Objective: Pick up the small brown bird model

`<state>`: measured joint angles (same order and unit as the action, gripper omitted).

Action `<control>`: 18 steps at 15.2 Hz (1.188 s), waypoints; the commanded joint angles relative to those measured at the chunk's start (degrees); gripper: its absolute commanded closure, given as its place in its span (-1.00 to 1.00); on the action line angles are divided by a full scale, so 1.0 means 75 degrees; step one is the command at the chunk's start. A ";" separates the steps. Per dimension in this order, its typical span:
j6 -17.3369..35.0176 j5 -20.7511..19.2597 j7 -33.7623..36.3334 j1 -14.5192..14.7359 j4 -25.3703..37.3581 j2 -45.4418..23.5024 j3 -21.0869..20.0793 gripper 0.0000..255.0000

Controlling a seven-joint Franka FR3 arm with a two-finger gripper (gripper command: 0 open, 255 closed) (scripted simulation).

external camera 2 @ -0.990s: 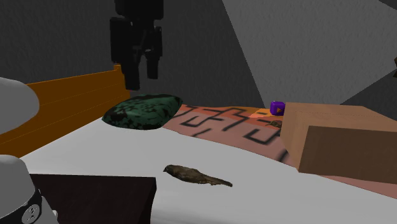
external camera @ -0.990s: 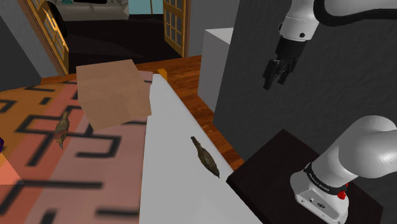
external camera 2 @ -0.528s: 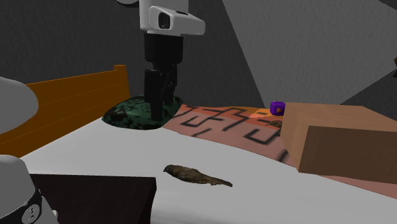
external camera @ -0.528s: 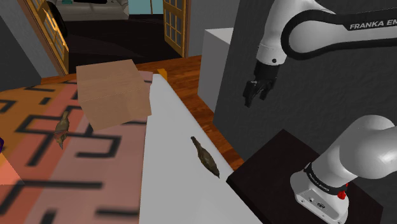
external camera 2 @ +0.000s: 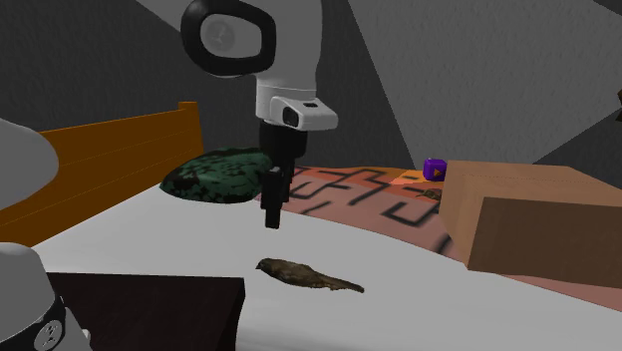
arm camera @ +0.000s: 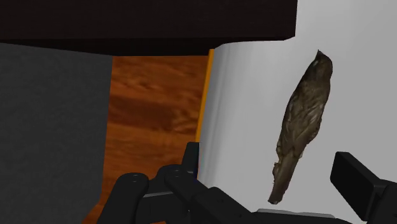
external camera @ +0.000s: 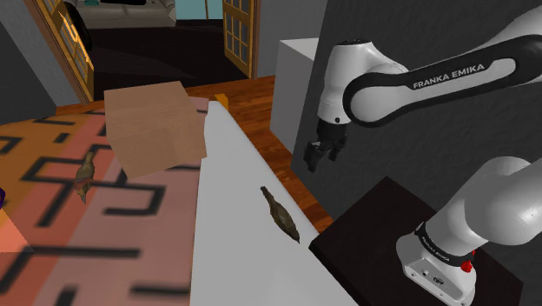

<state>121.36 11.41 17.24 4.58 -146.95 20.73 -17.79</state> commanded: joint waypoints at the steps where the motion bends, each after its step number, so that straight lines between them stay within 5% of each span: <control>1: 0.0538 -0.0053 0.0158 0.0003 0.0012 -0.0568 -0.0179 -1.00; 10: 0.2527 -0.1090 0.1520 0.0160 0.0645 -0.3419 -0.0786 -1.00; 18: 0.3555 -0.2372 0.2702 0.0816 0.1560 -0.5609 -0.0399 -1.00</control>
<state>147.31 -5.73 36.89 10.24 -135.62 -20.19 -21.12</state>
